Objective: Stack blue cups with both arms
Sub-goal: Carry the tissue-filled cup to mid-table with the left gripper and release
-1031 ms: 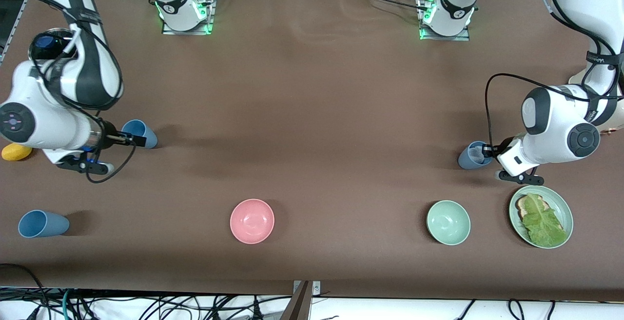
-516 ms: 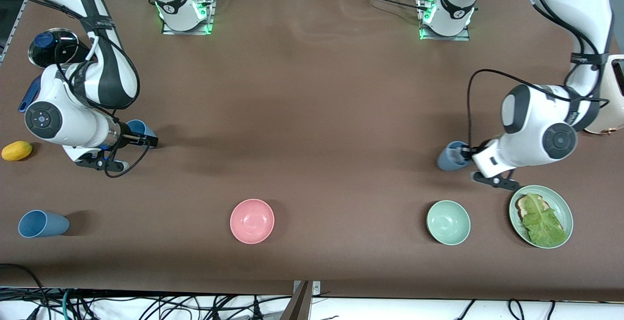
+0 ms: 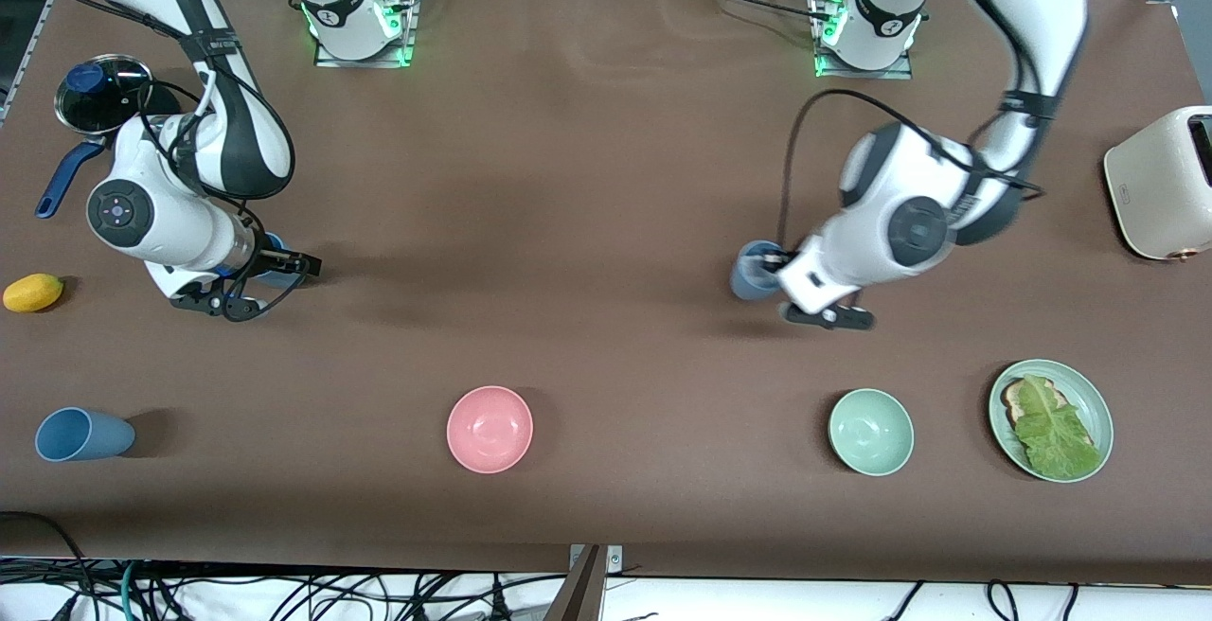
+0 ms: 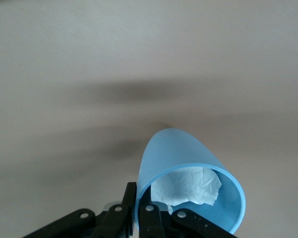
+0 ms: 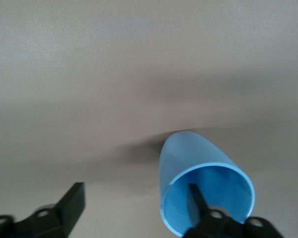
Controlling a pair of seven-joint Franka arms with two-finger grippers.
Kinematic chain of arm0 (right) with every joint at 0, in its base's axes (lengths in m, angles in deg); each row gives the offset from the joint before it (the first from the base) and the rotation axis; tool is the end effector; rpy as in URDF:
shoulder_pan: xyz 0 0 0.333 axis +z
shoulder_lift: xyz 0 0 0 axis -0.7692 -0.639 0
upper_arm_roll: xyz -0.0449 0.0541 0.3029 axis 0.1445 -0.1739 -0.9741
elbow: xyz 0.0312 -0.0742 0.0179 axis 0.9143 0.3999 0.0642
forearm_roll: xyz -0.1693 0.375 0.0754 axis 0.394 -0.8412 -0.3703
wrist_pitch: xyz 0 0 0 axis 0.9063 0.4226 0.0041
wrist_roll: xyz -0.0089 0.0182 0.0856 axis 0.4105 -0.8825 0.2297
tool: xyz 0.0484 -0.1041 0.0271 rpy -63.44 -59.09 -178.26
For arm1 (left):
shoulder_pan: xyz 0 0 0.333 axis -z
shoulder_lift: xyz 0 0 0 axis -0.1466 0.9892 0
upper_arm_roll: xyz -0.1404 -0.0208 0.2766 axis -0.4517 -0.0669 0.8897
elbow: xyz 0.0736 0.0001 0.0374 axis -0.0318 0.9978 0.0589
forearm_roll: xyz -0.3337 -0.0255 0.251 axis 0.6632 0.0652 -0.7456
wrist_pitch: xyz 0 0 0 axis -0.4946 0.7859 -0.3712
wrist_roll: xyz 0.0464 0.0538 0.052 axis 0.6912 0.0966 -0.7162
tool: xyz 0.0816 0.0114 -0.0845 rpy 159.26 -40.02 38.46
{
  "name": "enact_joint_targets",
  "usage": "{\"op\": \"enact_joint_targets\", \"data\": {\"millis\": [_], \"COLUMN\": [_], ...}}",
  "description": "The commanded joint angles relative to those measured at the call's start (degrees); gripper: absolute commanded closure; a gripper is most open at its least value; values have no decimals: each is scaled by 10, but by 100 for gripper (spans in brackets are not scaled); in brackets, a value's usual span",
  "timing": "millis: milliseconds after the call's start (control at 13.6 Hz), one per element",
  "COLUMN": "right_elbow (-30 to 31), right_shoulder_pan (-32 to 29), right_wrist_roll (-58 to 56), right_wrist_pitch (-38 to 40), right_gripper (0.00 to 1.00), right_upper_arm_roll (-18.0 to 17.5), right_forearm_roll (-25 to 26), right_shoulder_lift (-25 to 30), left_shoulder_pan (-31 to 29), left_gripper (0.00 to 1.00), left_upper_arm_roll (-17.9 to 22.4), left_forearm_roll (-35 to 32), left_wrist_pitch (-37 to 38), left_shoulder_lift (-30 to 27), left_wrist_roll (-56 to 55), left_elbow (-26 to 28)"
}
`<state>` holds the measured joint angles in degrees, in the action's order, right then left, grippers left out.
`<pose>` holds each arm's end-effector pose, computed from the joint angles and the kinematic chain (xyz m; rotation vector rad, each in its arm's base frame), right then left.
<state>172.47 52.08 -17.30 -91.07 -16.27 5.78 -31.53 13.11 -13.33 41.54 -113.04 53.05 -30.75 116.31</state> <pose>0.5918 0.0147 0.2382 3.0798 -0.2074 -0.2417 0.5915 -0.2701 0.2773 3.0085 -0.0378 -0.3592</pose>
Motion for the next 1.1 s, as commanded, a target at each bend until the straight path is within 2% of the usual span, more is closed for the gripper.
{"op": "enact_joint_targets", "data": {"millis": [0, 147, 295, 442, 589, 663, 736, 810, 1031], "right_elbow": [21, 21, 21, 21, 21, 22, 22, 22, 16], "right_shoulder_pan": [-2, -2, -3, -5, -7, -7, -7, -7, -7], "right_wrist_roll": [-8, -22, -34, -42, -56, -65, -74, -75, -75], "right_wrist_pitch": [-10, -15, -16, -16, -16, -16, -16, -16, -12], "right_gripper": [39, 49, 51, 57, 70, 81, 93, 100, 100], "right_upper_arm_roll": [-1, -1, 1, 5, 9, 16, 20, 22, 23], "right_forearm_roll": [1, 1, 1, 1, 1, 1, 1, 1, 1], "right_shoulder_lift": [19, 16, 12, 11, 11, 6, 4, 4, 9], "left_shoulder_pan": [58, 99, 118, 129, 136, 131, 127, 127, 120], "left_gripper": [100, 100, 100, 100, 100, 27, 0, 0, 0], "left_upper_arm_roll": [5, 5, 5, 5, 6, 6, 7, 7, 13], "left_forearm_roll": [10, 9, 10, 9, 7, 6, 4, 3, 3], "left_wrist_pitch": [-16, -39, -62, -84, -94, -91, -89, -83, -15], "left_shoulder_lift": [7, 28, 50, 69, 72, 68, 64, 55, 4], "left_wrist_roll": [-103, -151, -170, -171, -172, -168, -165, -167, -164], "left_elbow": [-1, -1, -2, -1, -1, -2, -1, -1, -4]}}
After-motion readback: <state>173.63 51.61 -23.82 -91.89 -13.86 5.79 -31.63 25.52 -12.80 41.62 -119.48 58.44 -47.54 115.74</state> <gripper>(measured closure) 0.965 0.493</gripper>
